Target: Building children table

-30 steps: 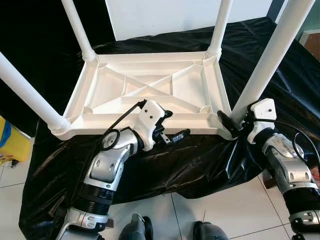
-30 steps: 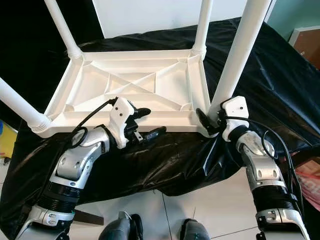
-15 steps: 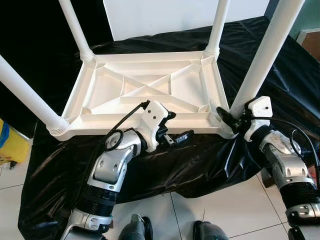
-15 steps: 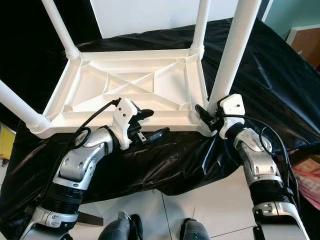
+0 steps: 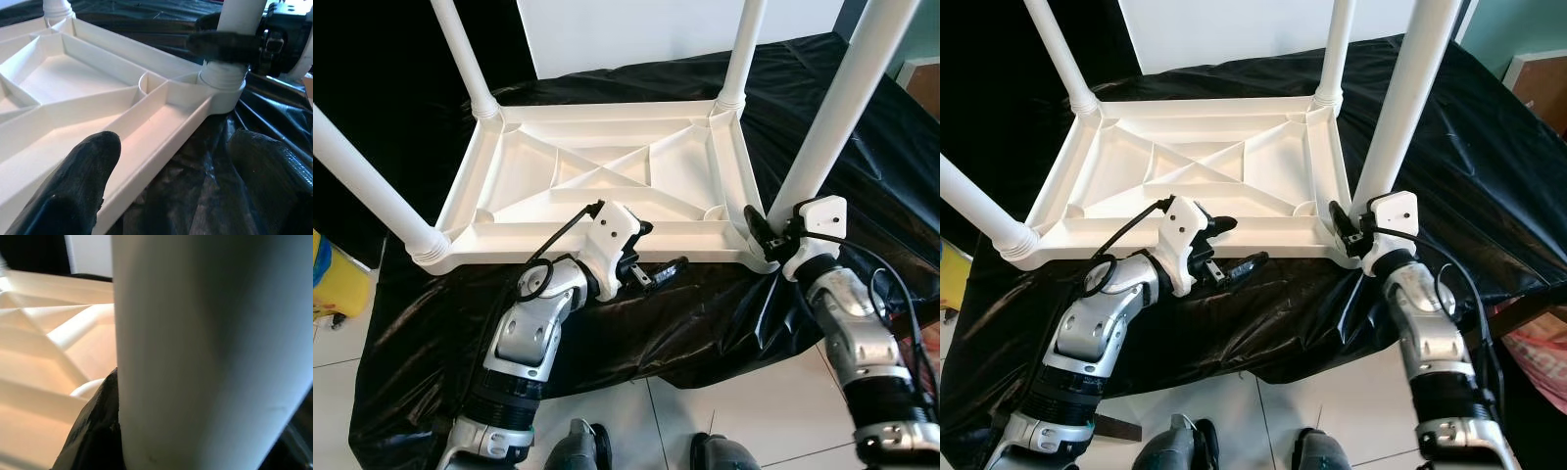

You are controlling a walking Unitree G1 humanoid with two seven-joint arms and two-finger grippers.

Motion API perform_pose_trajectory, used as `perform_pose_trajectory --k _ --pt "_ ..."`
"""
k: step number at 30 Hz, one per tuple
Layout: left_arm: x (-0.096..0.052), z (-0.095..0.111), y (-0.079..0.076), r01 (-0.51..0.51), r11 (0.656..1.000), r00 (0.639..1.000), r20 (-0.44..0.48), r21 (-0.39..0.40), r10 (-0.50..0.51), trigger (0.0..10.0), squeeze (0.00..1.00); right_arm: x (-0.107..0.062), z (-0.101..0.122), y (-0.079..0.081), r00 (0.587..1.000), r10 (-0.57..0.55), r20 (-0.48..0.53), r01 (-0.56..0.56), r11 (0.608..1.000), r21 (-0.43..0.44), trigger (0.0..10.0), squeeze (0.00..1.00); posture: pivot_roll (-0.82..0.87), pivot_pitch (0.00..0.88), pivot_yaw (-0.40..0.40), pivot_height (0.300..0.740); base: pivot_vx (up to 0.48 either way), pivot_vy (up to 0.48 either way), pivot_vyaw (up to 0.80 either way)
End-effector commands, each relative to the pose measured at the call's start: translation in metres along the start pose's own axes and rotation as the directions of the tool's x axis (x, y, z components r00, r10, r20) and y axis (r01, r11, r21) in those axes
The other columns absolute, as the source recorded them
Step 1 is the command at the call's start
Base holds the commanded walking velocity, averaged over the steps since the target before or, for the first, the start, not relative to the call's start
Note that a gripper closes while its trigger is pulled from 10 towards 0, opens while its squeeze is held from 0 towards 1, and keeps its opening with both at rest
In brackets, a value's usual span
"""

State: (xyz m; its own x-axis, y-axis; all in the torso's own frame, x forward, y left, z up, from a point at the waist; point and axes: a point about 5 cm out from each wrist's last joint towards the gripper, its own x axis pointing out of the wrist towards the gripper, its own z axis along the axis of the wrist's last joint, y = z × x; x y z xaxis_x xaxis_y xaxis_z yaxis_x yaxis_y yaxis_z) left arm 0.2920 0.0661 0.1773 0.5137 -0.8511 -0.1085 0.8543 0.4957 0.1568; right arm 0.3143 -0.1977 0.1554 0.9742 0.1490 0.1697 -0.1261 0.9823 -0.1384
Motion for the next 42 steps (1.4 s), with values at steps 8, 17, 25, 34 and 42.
perform_pose_trajectory --k 8,17,25,34,42 --pt "0.000 -0.005 0.020 -0.302 0.953 0.953 -0.025 -0.019 0.301 10.0 0.00 -0.020 -0.027 0.017 0.931 -0.322 -0.170 0.340 0.937 0.084 10.0 0.00 -0.10 0.133 0.033 0.740 0.000 0.000 0.00" --pt "0.002 -0.008 0.029 -0.373 0.927 0.927 -0.061 -0.044 0.371 10.0 0.00 -0.025 -0.023 0.039 0.869 -0.450 -0.205 0.477 0.873 0.105 10.0 0.00 -0.11 0.114 0.050 0.740 0.000 0.000 0.00" --pt "0.005 -0.008 0.030 -0.371 0.928 0.927 -0.064 -0.035 0.369 10.0 0.00 -0.028 -0.018 0.036 0.867 -0.464 -0.180 0.482 0.873 0.074 10.0 0.00 -0.11 0.117 0.062 0.740 0.000 0.000 0.00" --pt "0.005 -0.007 0.024 -0.297 0.951 0.955 -0.030 -0.084 0.295 10.0 0.00 -0.031 -0.007 0.038 0.899 -0.424 -0.114 0.433 0.898 0.075 10.0 1.00 -0.12 0.130 0.067 0.740 0.000 0.000 0.00" --pt "0.004 -0.002 -0.005 -0.148 0.989 0.988 0.038 0.005 0.147 10.0 0.00 -0.036 0.001 0.023 0.951 -0.307 -0.041 0.309 0.948 0.071 10.0 1.00 -0.11 0.156 0.062 0.740 0.000 0.000 0.00"
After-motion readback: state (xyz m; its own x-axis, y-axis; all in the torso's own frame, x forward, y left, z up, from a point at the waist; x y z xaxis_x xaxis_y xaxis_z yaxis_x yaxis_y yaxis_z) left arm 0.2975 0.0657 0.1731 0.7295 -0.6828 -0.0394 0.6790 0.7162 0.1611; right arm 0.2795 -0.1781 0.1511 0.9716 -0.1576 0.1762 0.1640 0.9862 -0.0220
